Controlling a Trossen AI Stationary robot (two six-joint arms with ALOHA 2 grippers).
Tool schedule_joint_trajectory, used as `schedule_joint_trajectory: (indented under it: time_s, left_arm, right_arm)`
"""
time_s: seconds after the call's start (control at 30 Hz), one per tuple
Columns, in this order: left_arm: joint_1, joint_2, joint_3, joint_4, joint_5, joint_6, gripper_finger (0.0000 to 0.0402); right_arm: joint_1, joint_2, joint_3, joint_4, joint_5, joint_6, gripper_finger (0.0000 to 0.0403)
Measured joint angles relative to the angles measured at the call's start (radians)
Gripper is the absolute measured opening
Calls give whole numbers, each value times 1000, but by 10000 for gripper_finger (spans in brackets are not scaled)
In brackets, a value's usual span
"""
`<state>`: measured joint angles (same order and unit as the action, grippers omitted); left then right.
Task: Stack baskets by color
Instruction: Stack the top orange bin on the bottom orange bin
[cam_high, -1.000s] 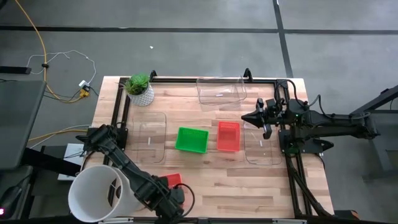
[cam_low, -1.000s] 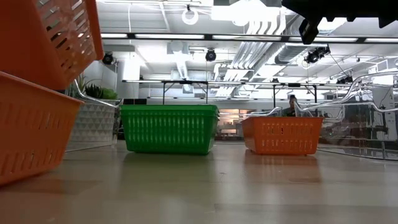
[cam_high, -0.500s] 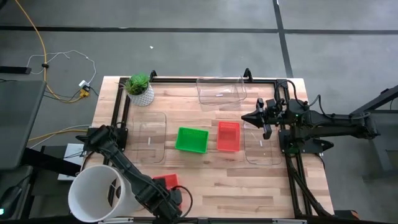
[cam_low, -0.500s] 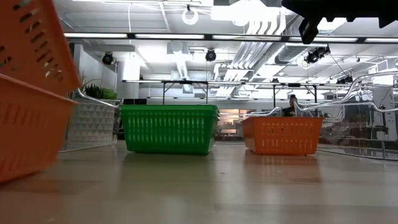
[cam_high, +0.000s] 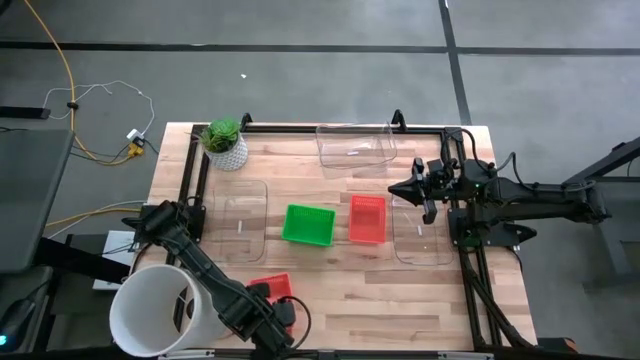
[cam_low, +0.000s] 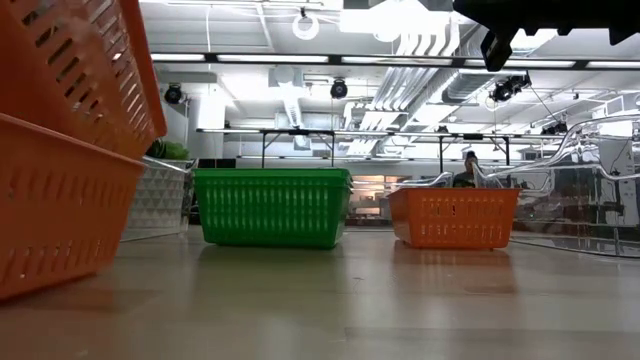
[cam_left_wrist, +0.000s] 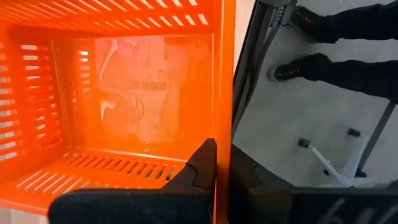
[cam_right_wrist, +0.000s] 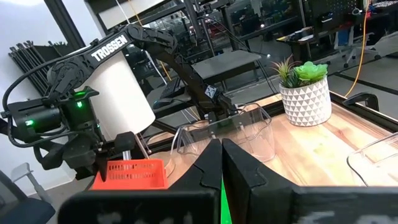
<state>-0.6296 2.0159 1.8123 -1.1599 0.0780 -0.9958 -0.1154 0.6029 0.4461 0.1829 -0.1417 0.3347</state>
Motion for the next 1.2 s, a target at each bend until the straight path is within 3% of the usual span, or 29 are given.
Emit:
schedule_joint_trajectory:
  time_s: [0.93,1.2]
  left_arm:
    - [9,-34,34,-43,-15,68,107]
    - [105,-115,61,0,-200,240,100]
  right_arm:
    - [0,0,0,-2,8,-3,0]
    - [0,0,0,0,8,3,0]
